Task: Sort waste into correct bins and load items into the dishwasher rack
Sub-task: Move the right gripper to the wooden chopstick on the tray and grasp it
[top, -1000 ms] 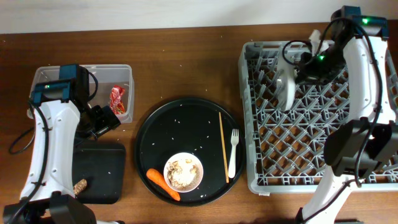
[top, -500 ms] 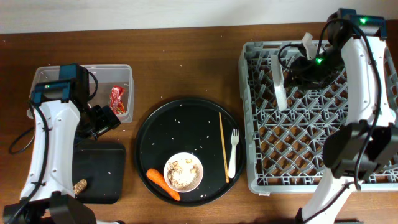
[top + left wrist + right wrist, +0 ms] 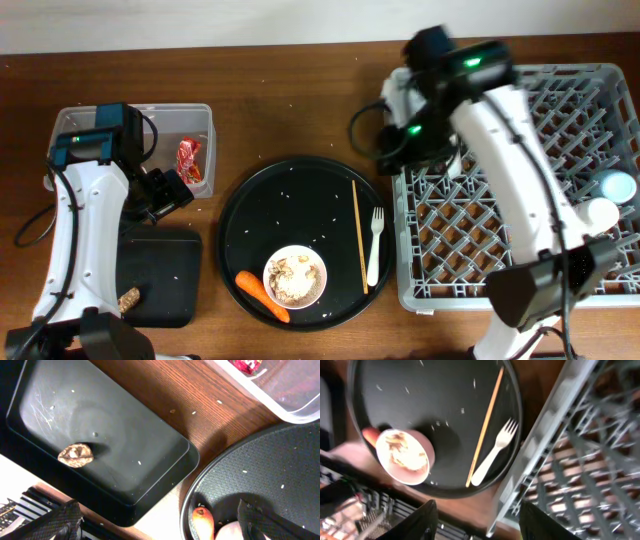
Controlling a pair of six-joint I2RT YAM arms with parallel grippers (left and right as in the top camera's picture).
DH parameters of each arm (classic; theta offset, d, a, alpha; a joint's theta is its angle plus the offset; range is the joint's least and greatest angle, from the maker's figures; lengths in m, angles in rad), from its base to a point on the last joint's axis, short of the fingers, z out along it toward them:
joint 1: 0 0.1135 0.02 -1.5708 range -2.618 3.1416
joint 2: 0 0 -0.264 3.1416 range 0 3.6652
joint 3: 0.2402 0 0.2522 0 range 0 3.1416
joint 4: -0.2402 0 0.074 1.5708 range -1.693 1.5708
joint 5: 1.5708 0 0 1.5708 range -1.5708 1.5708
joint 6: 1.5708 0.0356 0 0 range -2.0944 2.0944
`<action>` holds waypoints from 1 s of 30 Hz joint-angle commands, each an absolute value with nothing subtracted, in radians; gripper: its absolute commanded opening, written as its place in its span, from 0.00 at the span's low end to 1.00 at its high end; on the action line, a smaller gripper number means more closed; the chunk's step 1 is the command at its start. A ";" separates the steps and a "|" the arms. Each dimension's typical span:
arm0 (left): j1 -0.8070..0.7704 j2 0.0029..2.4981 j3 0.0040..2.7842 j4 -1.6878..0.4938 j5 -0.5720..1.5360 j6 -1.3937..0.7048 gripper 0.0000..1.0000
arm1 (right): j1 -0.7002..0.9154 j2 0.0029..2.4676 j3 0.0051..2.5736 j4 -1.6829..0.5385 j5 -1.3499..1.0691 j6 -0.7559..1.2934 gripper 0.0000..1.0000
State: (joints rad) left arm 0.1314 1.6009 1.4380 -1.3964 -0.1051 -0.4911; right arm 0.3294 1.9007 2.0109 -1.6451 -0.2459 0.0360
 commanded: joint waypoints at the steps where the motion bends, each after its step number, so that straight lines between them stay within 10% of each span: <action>1: 0.136 1.589 1.437 -1.397 -0.110 -0.502 1.00 | 0.414 1.905 1.883 -1.598 -0.134 0.203 0.56; 23: 0.136 1.589 1.437 -1.401 -0.110 -0.502 0.99 | 0.564 1.905 1.187 -0.867 -0.126 0.428 0.50; 30: 0.136 1.589 1.437 -1.401 -0.110 -0.502 0.99 | 0.564 1.911 1.171 -0.830 -0.123 0.428 0.26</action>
State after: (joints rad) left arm 0.1314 1.6009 1.4376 -1.3991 -0.1051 -0.4915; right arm 0.5545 1.9064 1.1889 -0.8383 -0.1192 0.4175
